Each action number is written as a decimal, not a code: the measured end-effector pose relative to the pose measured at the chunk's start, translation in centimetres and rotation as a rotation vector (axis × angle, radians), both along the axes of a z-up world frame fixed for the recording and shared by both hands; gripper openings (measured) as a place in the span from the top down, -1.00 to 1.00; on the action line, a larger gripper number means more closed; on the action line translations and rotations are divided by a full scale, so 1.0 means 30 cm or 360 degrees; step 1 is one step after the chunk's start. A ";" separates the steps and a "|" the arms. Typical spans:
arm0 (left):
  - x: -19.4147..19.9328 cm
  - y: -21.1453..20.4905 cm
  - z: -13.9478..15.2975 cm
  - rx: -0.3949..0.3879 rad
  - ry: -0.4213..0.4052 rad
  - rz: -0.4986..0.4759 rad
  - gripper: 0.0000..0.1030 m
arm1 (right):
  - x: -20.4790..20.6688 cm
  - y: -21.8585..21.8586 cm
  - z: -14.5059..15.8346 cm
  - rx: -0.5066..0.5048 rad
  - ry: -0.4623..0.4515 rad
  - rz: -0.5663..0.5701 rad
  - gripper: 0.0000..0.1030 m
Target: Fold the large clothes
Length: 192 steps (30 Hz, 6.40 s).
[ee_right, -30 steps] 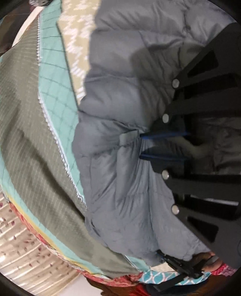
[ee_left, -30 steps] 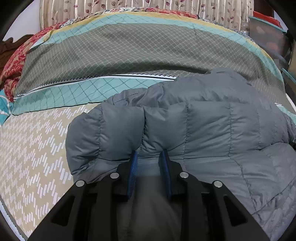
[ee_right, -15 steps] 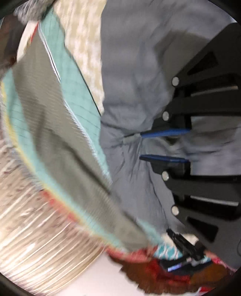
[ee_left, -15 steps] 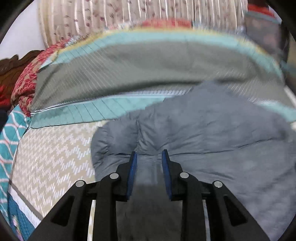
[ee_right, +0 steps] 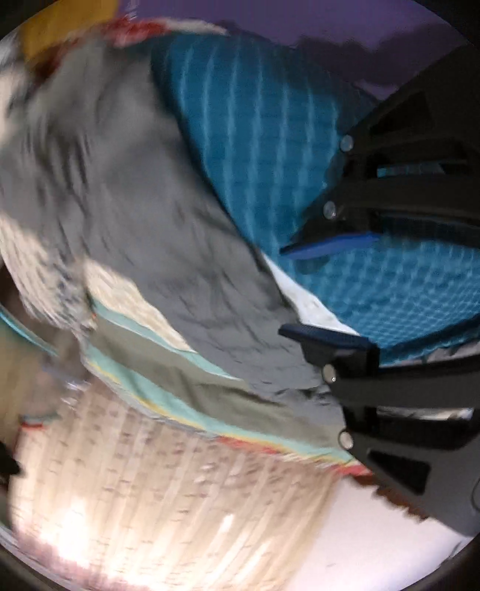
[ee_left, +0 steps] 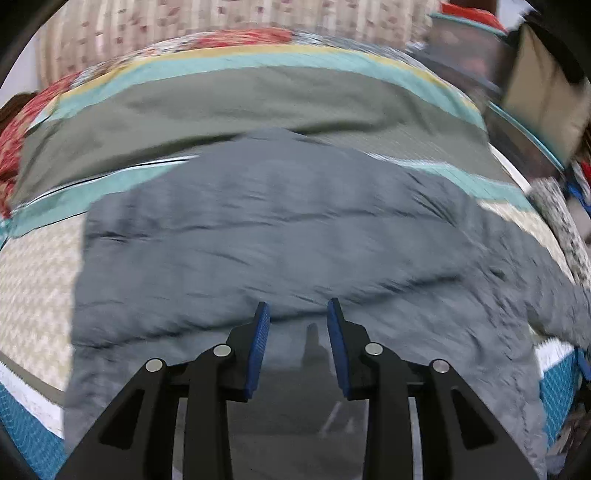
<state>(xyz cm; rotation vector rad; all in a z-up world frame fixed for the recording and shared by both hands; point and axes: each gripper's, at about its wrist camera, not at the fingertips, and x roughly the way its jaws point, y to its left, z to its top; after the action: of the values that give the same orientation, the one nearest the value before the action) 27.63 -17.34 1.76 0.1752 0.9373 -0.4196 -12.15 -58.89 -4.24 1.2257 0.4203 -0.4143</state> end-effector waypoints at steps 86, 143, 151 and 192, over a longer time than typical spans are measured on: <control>0.280 -0.035 0.198 -0.0873 0.0364 -0.0143 0.36 | 0.641 0.595 0.274 -0.1530 0.0458 0.0734 0.28; 0.336 0.617 -0.108 -0.0320 0.0219 0.0422 0.32 | 1.188 0.453 0.081 -0.0861 0.0488 0.0899 0.27; 0.189 0.716 0.031 -0.0440 0.0079 0.0486 0.19 | 1.024 0.598 0.154 -0.1111 0.0444 0.1125 0.28; 0.256 0.423 -0.193 -0.0013 0.0103 0.0229 0.19 | 1.045 0.620 0.008 -0.0990 0.0531 0.1083 0.18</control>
<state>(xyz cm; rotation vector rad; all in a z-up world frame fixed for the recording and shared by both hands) 35.30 -4.65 -4.04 0.0861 1.0050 -0.2975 19.20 -40.28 -4.00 0.3606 0.8812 -0.1324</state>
